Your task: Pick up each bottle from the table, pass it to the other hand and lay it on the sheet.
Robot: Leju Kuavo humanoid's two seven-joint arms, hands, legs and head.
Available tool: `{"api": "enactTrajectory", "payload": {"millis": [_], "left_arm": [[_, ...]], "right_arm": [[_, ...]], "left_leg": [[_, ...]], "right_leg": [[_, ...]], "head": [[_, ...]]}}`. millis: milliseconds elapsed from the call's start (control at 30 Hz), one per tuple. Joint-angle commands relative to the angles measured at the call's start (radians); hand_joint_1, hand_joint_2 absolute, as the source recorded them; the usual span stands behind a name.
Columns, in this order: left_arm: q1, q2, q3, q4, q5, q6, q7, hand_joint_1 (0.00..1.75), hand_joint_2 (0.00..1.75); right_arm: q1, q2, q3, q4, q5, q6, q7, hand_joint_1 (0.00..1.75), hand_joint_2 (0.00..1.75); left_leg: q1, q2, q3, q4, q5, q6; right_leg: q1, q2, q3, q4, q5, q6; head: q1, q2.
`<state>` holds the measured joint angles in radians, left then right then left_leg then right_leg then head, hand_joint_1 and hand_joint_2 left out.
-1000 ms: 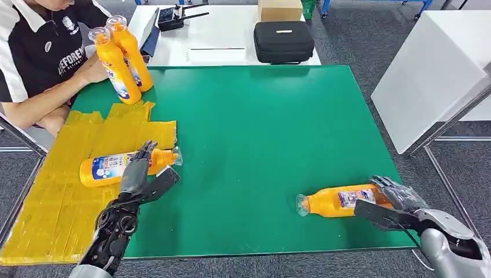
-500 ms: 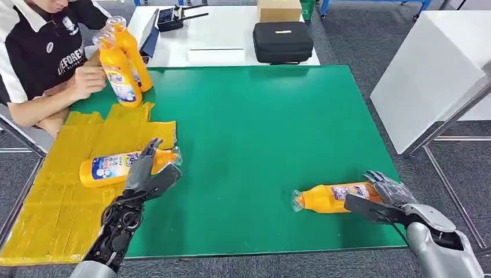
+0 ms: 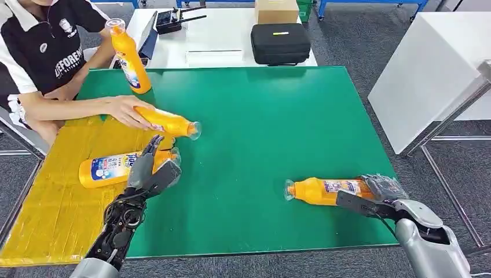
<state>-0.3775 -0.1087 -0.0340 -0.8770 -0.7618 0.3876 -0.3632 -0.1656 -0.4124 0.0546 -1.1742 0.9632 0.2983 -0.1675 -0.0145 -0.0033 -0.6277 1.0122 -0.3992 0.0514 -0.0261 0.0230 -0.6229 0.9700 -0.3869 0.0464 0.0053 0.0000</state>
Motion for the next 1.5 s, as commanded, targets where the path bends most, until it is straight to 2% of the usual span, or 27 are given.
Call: {"api": "enactTrajectory", "payload": {"millis": [33,200,300,333,433,467,500,600,733,867,1033,1367,1500], "left_arm": [[-0.024,0.001,-0.017,0.036,0.027,-0.008,-0.010,0.00,1.75],[0.008,0.003,-0.020,-0.018,0.034,-0.022,-0.012,0.00,1.75],[0.064,-0.009,-0.018,-0.142,0.067,-0.052,-0.035,0.00,1.75],[0.075,-0.012,-0.020,-0.177,0.075,-0.064,-0.033,0.00,1.75],[0.103,-0.022,-0.034,-0.289,0.141,-0.123,-0.044,0.00,1.75],[0.107,-0.027,-0.040,-0.316,0.192,-0.168,-0.048,0.00,1.75],[0.111,-0.027,-0.049,-0.339,0.223,-0.193,-0.050,0.00,1.75],[0.128,-0.022,-0.111,-0.440,0.355,-0.290,-0.067,0.00,1.75],[0.131,0.000,-0.176,-0.511,0.466,-0.367,-0.067,0.00,1.75],[0.127,0.008,-0.209,-0.530,0.518,-0.404,-0.059,0.00,1.75],[0.095,0.010,-0.276,-0.519,0.632,-0.522,-0.059,0.00,1.75],[0.067,0.005,-0.309,-0.504,0.665,-0.534,-0.054,0.00,1.75],[0.054,-0.007,-0.365,-0.518,0.676,-0.521,-0.057,0.00,1.75]], "right_arm": [[0.018,0.092,0.030,0.079,0.015,-0.071,-0.010,1.75,1.75],[0.027,0.130,0.006,0.038,0.017,-0.115,0.011,1.75,1.75],[0.042,0.254,-0.080,-0.062,-0.060,-0.260,-0.005,1.75,1.75],[0.041,0.274,-0.080,-0.082,-0.074,-0.273,-0.002,1.75,1.75],[0.031,0.348,-0.105,-0.130,-0.185,-0.342,-0.050,1.75,1.75],[0.028,0.371,-0.117,-0.140,-0.255,-0.351,-0.093,1.75,1.75],[0.024,0.381,-0.118,-0.139,-0.292,-0.360,-0.117,1.75,1.75],[0.017,0.441,-0.118,-0.135,-0.472,-0.371,-0.230,1.75,1.75],[0.007,0.464,-0.074,-0.114,-0.572,-0.378,-0.286,1.75,1.75],[-0.012,0.475,-0.037,-0.083,-0.599,-0.386,-0.301,1.75,1.75],[-0.040,0.500,0.005,-0.047,-0.682,-0.341,-0.324,1.75,1.75],[-0.053,0.502,0.043,-0.025,-0.726,-0.303,-0.329,1.75,1.75],[-0.125,0.538,0.139,0.075,-0.728,-0.275,-0.333,1.75,1.75]], "left_leg": [[0.003,-0.001,0.002,-0.001,-0.001,-0.003],[0.003,0.002,0.002,0.000,-0.001,-0.004],[0.004,0.003,0.003,-0.001,-0.001,-0.006],[0.004,0.003,0.002,-0.001,-0.001,-0.006],[0.003,0.005,-0.001,0.001,-0.002,-0.004],[0.004,0.006,0.001,0.002,-0.004,-0.008],[0.002,0.004,-0.004,0.001,-0.001,-0.005],[0.003,0.003,-0.006,0.002,0.000,-0.007],[0.003,0.002,-0.007,0.002,0.000,-0.006],[0.002,0.001,-0.009,0.001,0.001,-0.006],[0.002,-0.001,-0.009,0.001,0.002,-0.005],[0.002,-0.002,-0.009,0.001,0.002,-0.006],[0.002,0.000,-0.009,0.001,0.002,-0.006]], "right_leg": [[0.003,-0.002,0.004,-0.002,0.000,-0.003],[0.003,0.002,0.003,-0.002,0.001,-0.003],[0.004,0.001,0.003,-0.002,0.001,-0.005],[0.004,0.001,0.003,-0.002,0.001,-0.005],[0.003,0.005,-0.001,0.000,0.001,-0.003],[0.005,0.004,0.000,0.002,-0.001,-0.006],[0.002,0.003,-0.004,0.002,0.000,-0.003],[0.003,0.002,-0.005,0.002,-0.001,-0.003],[0.002,0.002,-0.005,0.002,0.000,-0.002],[0.001,0.002,-0.007,0.002,0.000,-0.002],[0.001,0.000,-0.007,0.001,0.001,-0.002],[0.001,-0.001,-0.006,0.001,0.000,-0.002],[0.001,0.000,-0.007,0.002,0.001,-0.002]], "head": [[0.000,0.000],[0.000,0.000],[0.000,0.000],[0.000,0.000],[0.000,0.000],[-0.001,0.000],[-0.001,0.000],[0.000,0.000],[0.000,0.000],[0.000,0.000],[0.000,0.000],[0.000,0.000],[0.000,0.000]]}}
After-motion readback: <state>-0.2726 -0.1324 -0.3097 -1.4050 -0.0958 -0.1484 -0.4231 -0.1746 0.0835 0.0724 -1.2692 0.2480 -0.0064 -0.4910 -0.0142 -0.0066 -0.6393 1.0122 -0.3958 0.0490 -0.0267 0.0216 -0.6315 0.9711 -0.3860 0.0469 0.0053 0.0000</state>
